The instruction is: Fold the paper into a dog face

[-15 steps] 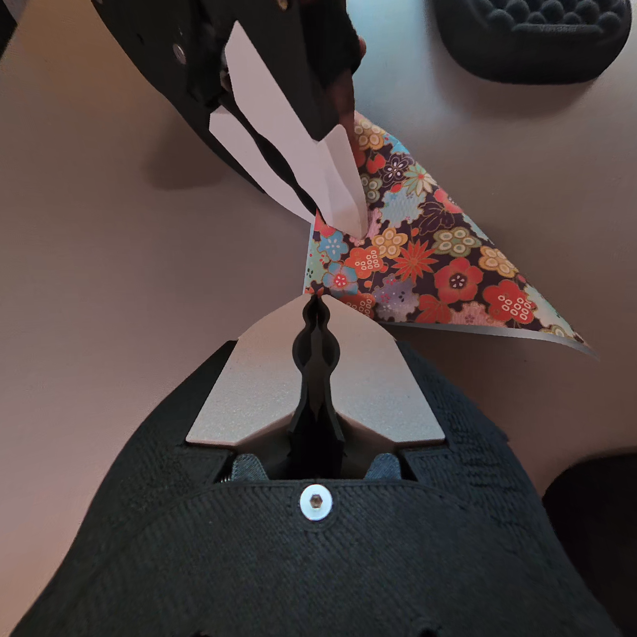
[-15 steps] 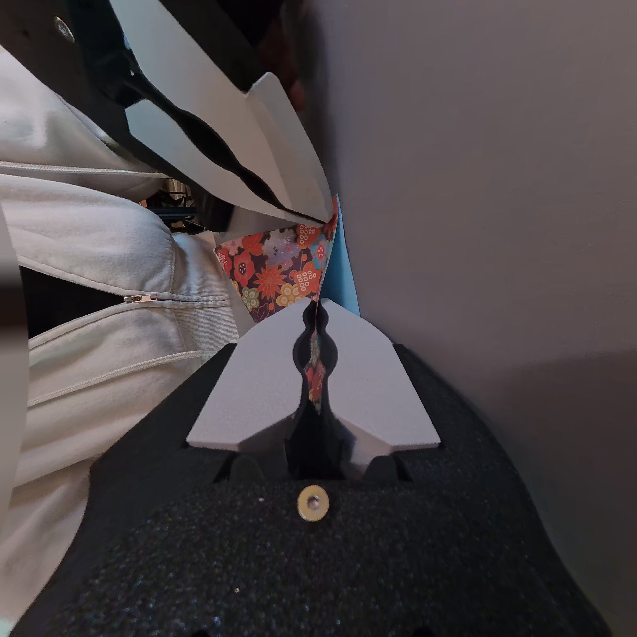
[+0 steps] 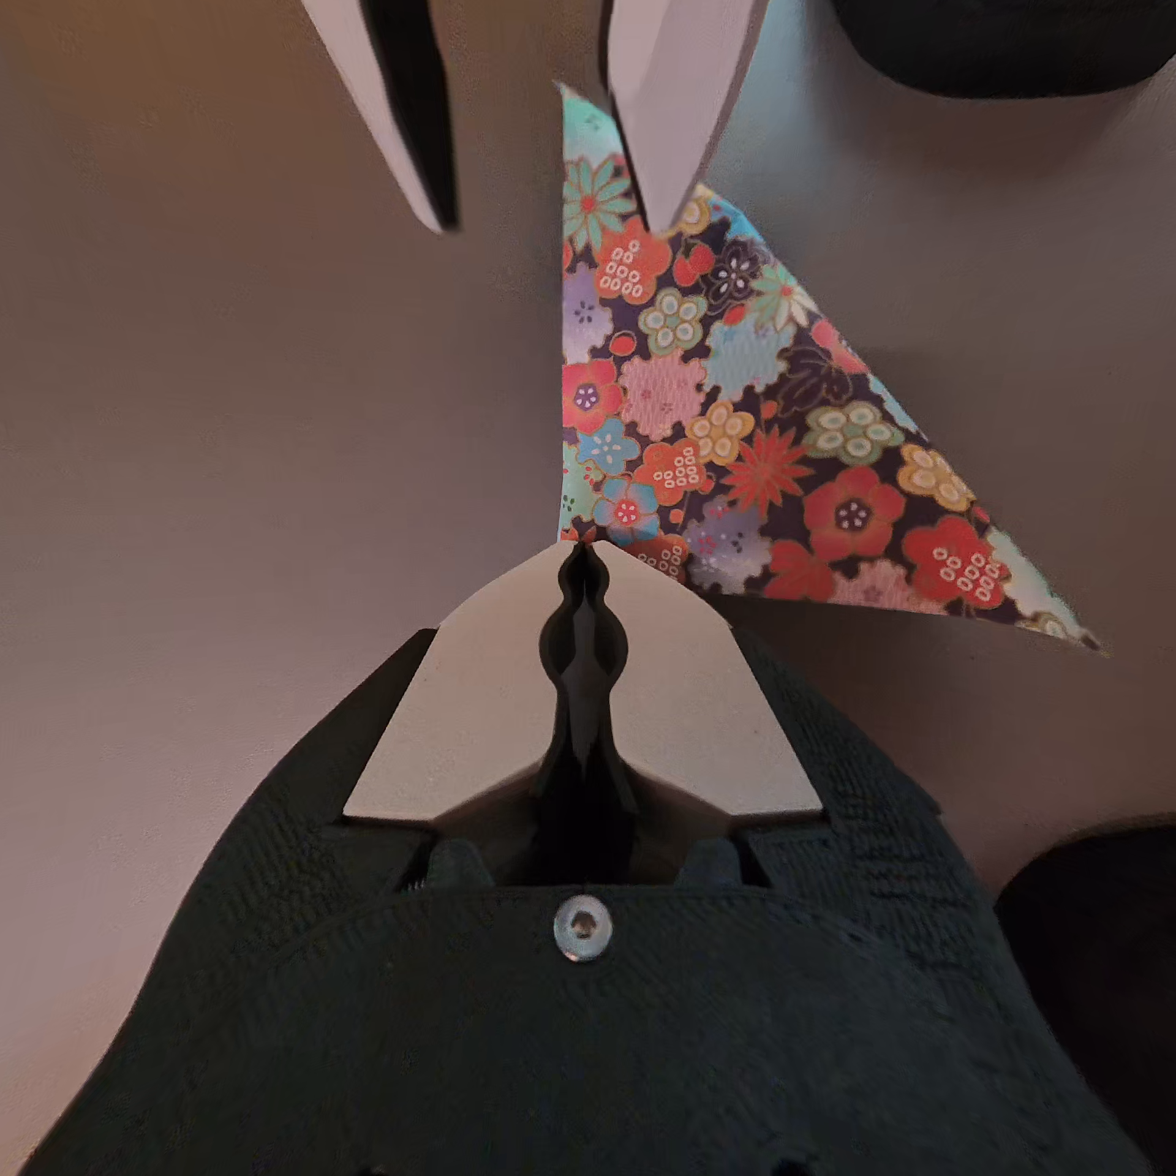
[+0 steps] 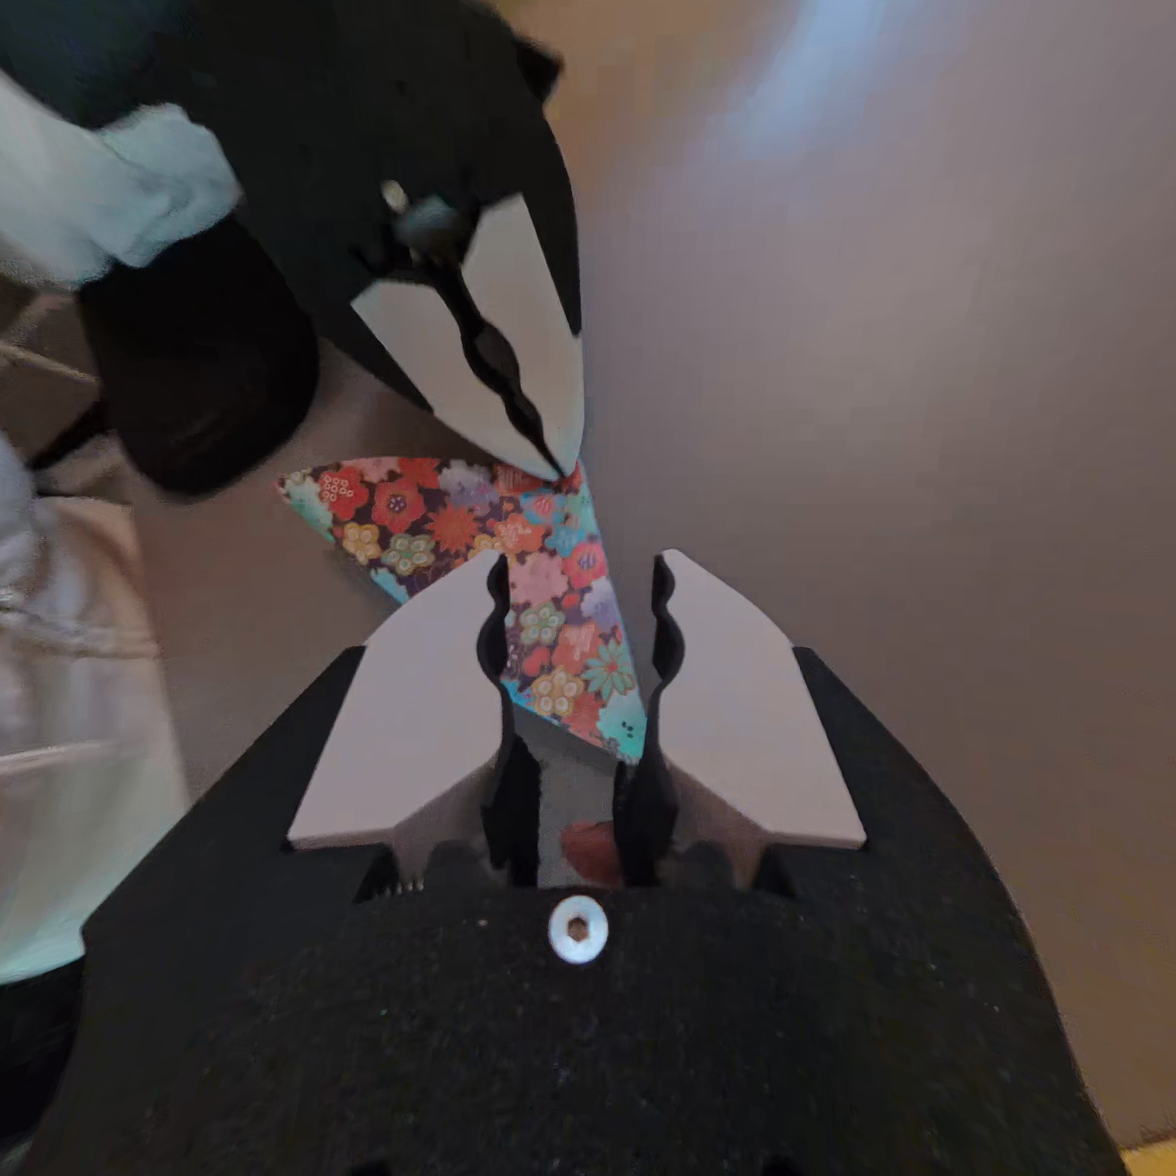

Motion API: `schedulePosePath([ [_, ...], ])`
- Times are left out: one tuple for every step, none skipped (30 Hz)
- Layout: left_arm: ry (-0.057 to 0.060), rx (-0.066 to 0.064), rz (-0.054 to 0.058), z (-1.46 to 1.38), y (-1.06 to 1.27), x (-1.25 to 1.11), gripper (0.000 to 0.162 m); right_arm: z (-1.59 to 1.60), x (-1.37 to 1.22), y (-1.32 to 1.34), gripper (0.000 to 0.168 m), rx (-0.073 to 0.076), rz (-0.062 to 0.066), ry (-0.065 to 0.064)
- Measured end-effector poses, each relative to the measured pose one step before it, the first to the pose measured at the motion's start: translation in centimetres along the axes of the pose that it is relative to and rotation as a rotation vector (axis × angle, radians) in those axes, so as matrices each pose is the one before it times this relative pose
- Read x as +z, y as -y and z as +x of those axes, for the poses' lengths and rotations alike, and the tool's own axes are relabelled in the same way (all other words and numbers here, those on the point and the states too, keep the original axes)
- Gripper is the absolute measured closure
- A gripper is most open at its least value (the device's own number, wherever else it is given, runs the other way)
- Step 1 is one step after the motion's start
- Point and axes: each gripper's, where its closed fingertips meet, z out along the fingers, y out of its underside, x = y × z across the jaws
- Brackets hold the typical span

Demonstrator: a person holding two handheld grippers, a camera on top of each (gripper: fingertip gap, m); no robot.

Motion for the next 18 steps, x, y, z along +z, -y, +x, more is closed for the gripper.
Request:
schedulePosePath([
  [0.0007, 0.0034, -0.0018, 0.003, 0.001, -0.005, 0.16, -0.521, -0.362, 0.913, 0.13, -0.0874, 0.073, -0.0491],
  [-0.0003, 0.0018, -0.0005, 0.001, 0.006, 0.007, 0.16, -0.904, 0.012, 0.75, 0.144, -0.1093, 0.0569, -0.0212],
  [-0.0002, 0.0014, 0.001, 0.005, -0.002, -0.005, 0.16, -0.776, 0.435, 0.328, 0.16, -0.1138, 0.0196, -0.0169],
  [0.0006, 0.0008, 0.0023, -0.006, 0.009, -0.001, 0.161, -0.423, 0.784, -0.28, 0.168, -0.1071, -0.0302, -0.0187],
  [0.0012, 0.0005, 0.0021, 0.011, 0.005, -0.004, 0.161, -0.345, 1.017, -0.669, 0.168, -0.0946, -0.061, -0.0052],
  [0.0014, 0.0007, 0.0007, -0.006, 0.001, -0.002, 0.161, -0.448, 1.058, -0.509, 0.168, -0.0868, -0.0479, 0.0107],
  [0.002, 0.0032, -0.0015, 0.01, -0.002, 0.004, 0.161, -0.254, 0.916, -0.185, 0.168, -0.0844, -0.0236, 0.0004],
  [0.0019, 0.0046, -0.0025, -0.001, 0.002, -0.002, 0.161, -0.049, 0.69, -0.076, 0.168, -0.0879, -0.0169, -0.0106],
  [0.0006, 0.0024, -0.0019, 0.004, 0.005, -0.002, 0.161, 0.086, 0.545, -0.071, 0.168, -0.0813, -0.0162, -0.0171],
  [-0.0001, 0.0011, -0.0011, -0.001, -0.001, -0.01, 0.161, 0.006, 0.476, -0.123, 0.168, -0.0655, -0.0213, -0.0084],
  [-0.0005, 0.0009, 0.0007, 0.0, 0.009, 0.005, 0.161, -0.139, 0.465, 0.01, 0.168, -0.0514, -0.013, 0.0015],
  [-0.0012, -0.0018, 0.0031, 0.004, 0.001, 0.002, 0.161, -0.153, 0.453, -0.131, 0.168, -0.0418, -0.0231, 0.0015],
  [-0.0017, -0.003, 0.0044, 0.004, -0.009, 0.001, 0.161, -0.294, 0.425, -0.157, 0.168, -0.0447, -0.0263, 0.0069],
  [-0.0011, -0.0026, 0.0042, 0.002, 0.009, 0.003, 0.161, -0.167, 0.328, -0.112, 0.168, -0.0467, -0.0226, -0.0098],
  [0.0006, -0.0003, 0.0023, 0.006, 0.0, -0.011, 0.161, -0.017, 0.098, 0.076, 0.168, -0.0429, -0.0068, -0.0228],
  [0.0023, 0.0037, 0.0006, -0.003, -0.005, 0.006, 0.161, -0.021, -0.001, -0.005, 0.168, -0.0321, -0.0105, -0.0196],
  [0.0019, 0.0038, -0.0003, -0.003, 0.001, 0.002, 0.16, -0.007, 0.004, 0.01, 0.168, -0.0241, -0.0121, -0.021],
  [0.0001, 0.0007, -0.0002, 0.007, 0.001, 0.001, 0.16, 0.004, -0.012, 0.006, 0.168, -0.0312, -0.0134, -0.0265],
])
